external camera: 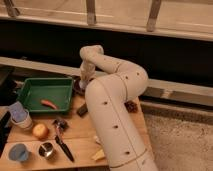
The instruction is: Wipe purple bowl with towel
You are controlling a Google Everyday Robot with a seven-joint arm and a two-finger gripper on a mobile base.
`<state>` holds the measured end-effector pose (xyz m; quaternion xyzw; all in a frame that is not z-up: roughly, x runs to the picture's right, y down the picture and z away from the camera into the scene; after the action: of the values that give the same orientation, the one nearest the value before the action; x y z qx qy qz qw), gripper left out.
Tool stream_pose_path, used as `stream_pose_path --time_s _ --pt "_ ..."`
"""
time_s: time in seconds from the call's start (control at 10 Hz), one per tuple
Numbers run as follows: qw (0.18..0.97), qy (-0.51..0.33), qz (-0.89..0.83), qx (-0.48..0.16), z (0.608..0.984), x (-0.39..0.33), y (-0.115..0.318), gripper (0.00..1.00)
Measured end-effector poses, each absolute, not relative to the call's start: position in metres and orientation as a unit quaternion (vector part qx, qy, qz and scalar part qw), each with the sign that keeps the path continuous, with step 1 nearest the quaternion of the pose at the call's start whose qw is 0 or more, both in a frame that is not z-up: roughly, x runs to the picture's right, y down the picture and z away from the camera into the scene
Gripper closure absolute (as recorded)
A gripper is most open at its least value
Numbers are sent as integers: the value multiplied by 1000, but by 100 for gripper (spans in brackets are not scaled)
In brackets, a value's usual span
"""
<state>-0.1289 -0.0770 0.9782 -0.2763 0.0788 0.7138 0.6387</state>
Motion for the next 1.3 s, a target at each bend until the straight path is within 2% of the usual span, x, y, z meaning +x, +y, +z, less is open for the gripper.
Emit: stream_pose_path --time_s 0.6,1.3 --pt "652 74 695 -294 948 -148 -40 100" --pt "640 78 708 -286 981 -130 -72 100"
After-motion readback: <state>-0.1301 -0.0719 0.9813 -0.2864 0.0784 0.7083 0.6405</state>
